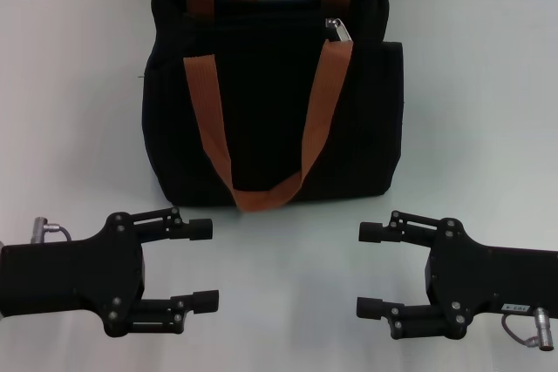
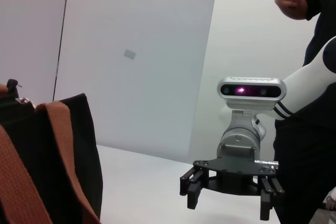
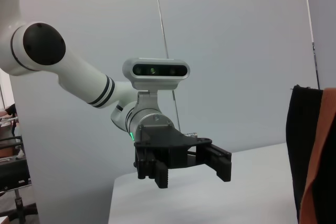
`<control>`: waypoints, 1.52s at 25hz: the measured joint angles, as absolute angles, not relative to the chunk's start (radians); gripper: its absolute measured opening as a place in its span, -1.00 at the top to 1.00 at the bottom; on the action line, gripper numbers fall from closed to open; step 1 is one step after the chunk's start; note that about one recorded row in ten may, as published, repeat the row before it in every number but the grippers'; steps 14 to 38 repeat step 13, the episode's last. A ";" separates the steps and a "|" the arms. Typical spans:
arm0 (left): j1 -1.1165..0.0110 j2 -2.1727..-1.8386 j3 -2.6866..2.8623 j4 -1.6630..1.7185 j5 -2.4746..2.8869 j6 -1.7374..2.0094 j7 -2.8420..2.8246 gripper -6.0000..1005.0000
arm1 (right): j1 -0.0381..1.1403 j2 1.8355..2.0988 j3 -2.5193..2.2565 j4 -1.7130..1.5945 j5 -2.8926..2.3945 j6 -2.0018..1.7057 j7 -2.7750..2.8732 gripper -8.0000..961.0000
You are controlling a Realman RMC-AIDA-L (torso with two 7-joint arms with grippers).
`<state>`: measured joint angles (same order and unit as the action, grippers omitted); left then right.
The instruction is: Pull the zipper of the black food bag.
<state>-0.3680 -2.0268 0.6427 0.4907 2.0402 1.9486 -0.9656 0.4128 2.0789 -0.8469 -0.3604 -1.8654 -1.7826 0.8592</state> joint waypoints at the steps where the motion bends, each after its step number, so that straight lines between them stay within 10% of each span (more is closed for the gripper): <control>1: -0.368 -2.027 0.643 0.491 2.040 1.949 -0.966 -0.55 | 0.413 2.079 -0.847 -0.360 -1.865 -1.783 0.859 -0.70; 38: -0.365 -2.025 0.643 0.491 2.040 1.950 -0.964 -0.55 | 0.413 2.078 -0.847 -0.360 -1.865 -1.789 0.873 -0.70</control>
